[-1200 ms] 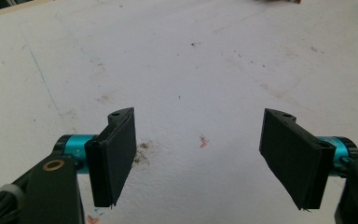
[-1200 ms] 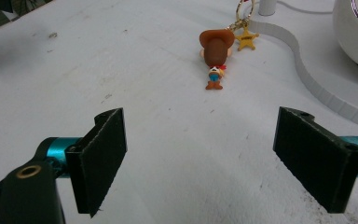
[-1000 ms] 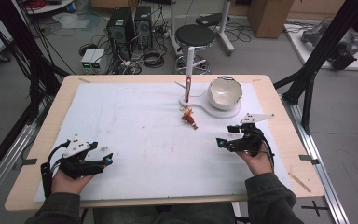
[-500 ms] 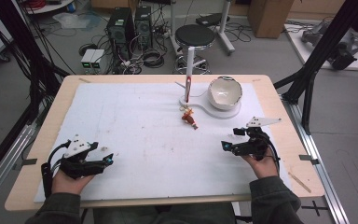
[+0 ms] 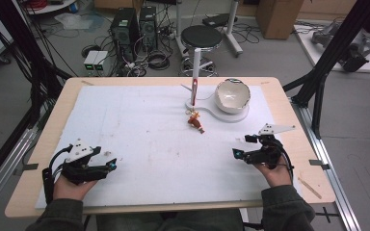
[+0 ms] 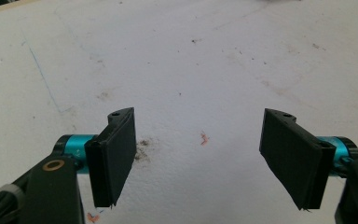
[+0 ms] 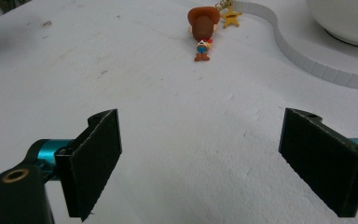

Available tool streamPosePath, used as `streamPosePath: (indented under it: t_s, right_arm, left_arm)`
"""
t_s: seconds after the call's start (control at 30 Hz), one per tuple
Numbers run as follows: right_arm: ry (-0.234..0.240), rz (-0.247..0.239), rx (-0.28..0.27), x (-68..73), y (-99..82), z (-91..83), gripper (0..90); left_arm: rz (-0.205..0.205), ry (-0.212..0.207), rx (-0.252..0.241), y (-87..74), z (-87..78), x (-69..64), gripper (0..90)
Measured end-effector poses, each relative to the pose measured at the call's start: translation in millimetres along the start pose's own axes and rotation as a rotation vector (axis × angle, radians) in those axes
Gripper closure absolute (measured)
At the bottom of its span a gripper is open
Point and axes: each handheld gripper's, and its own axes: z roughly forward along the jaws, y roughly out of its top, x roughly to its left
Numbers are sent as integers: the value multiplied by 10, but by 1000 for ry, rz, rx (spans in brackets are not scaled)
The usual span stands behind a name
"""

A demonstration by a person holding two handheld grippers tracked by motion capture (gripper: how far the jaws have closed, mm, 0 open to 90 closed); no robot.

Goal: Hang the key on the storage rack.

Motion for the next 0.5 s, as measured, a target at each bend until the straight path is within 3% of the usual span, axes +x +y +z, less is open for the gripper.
streamPosePath:
  t_s: [0.5]
  right_arm:
    - [9, 6, 5, 29, -57, -42, 123]
  left_arm:
    - [-4, -5, 0, -3, 7, 0, 276]
